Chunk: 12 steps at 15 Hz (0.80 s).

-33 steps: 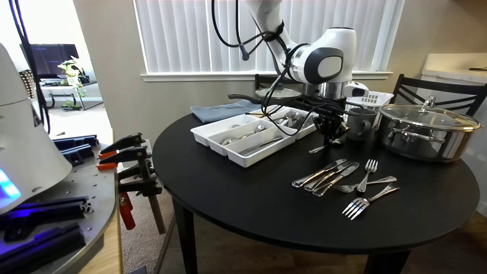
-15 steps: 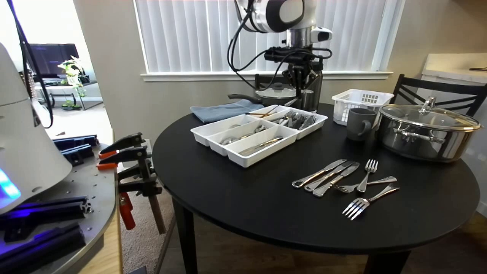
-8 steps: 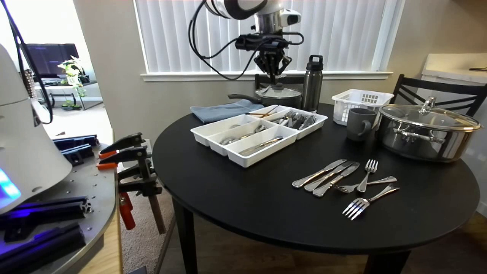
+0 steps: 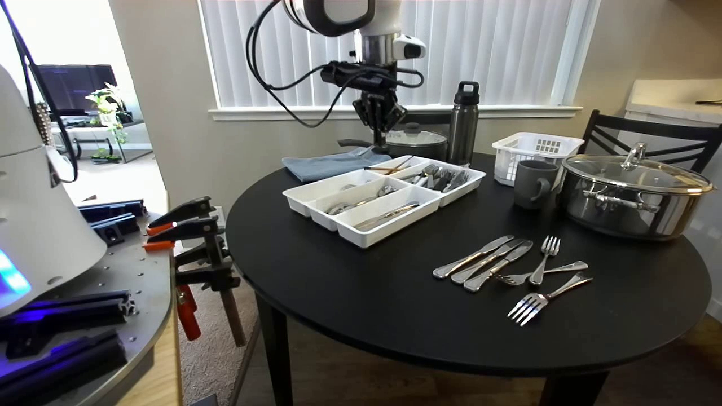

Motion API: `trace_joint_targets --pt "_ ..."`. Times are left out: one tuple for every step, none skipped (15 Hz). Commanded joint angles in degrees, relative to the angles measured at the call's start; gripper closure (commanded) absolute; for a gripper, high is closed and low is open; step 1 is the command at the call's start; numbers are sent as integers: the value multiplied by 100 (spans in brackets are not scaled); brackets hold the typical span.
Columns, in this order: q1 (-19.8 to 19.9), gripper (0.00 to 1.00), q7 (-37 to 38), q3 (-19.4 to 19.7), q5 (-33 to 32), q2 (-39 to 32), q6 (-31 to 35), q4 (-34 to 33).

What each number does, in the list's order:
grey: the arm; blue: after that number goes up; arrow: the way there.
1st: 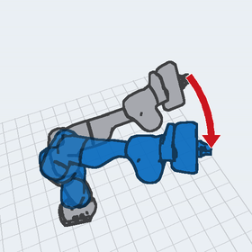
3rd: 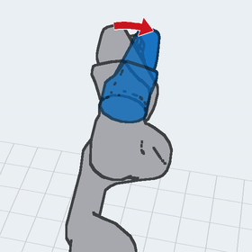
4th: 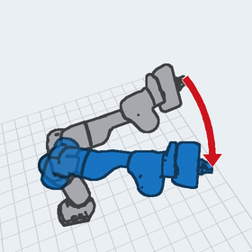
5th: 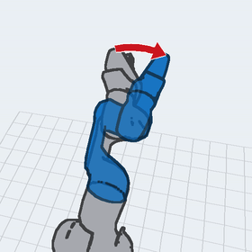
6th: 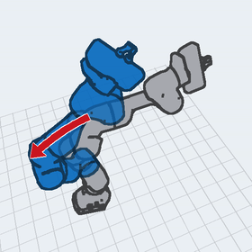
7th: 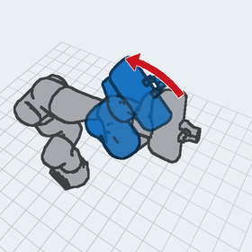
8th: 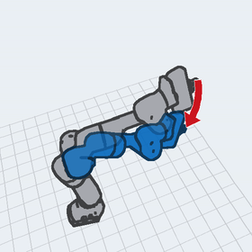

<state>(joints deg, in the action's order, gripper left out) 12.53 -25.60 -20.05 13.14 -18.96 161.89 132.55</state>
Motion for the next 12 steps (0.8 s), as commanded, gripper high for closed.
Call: trace_joint_targets --pt "-586 99 687 705 -433 -223 -393 -51" --pt "-666 99 755 782 -470 -281 -514 -78" --pt "-679 99 708 762 -418 -328 -607 -98" --pt "-694 99 665 744 -365 -378 -668 -118" --pt "-738 99 687 757 -367 -410 -741 -141" --pt "-784 99 737 779 -387 -453 -781 -168" --pt "-829 99 785 804 -405 -487 -826 -191" --pt "-893 99 865 861 -449 -527 -835 -212" --pt "-923 99 889 888 -455 -573 -854 -249" --pt "-967 99 939 923 -471 -602 -873 -274" --pt "-1005 70 926 968 -532 -641 -815 -289" --pt "-1009 69 905 965 -527 -659 -802 -305"
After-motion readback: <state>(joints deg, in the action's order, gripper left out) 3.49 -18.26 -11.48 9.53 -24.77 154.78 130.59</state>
